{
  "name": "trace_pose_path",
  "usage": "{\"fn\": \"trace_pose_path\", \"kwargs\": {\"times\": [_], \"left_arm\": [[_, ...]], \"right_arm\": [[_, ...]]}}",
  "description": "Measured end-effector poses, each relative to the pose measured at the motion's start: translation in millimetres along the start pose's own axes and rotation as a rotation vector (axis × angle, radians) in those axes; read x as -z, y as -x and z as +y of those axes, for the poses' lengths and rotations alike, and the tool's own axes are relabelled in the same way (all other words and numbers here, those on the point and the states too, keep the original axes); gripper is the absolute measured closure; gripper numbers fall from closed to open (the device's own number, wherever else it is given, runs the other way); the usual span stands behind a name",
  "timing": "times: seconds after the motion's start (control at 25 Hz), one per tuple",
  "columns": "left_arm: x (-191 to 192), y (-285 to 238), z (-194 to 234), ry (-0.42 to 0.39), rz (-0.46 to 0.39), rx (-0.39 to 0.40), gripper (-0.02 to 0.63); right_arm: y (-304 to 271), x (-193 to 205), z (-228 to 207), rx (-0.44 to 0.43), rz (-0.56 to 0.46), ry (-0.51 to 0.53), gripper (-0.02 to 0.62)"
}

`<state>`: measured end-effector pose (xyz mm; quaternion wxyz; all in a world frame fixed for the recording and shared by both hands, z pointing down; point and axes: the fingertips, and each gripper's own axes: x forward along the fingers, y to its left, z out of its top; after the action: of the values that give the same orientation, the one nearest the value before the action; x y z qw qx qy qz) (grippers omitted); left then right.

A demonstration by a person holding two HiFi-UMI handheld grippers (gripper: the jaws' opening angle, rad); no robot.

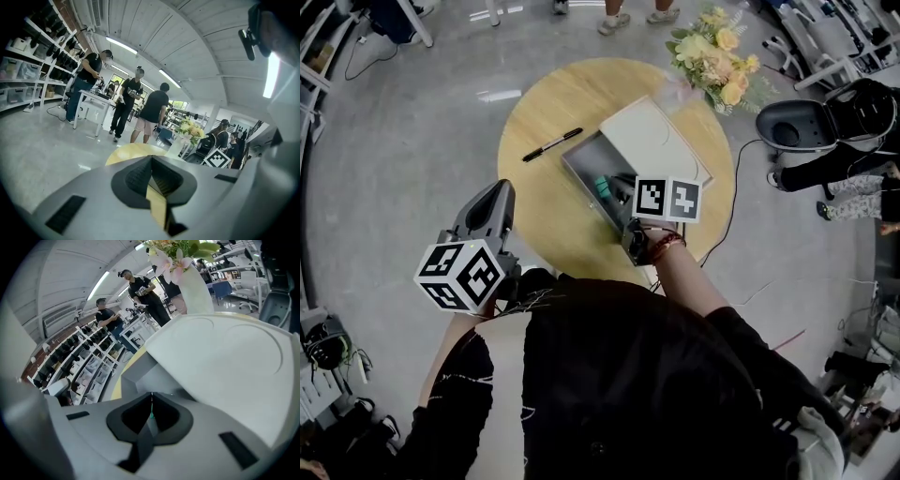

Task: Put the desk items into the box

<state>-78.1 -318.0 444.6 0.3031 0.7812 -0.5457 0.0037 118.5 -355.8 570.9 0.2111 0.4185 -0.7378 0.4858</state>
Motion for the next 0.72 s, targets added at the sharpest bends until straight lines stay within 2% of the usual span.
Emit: {"fn": "trace_pose_path", "kwargs": {"times": [0.72], "left_arm": [[-1.7, 0.9, 5.5, 0.003, -0.007, -0.013, 0.597]], "right_arm": [[-6.8, 0.2, 1.0, -0.005, 0.014, 0.015, 0.578]]}}
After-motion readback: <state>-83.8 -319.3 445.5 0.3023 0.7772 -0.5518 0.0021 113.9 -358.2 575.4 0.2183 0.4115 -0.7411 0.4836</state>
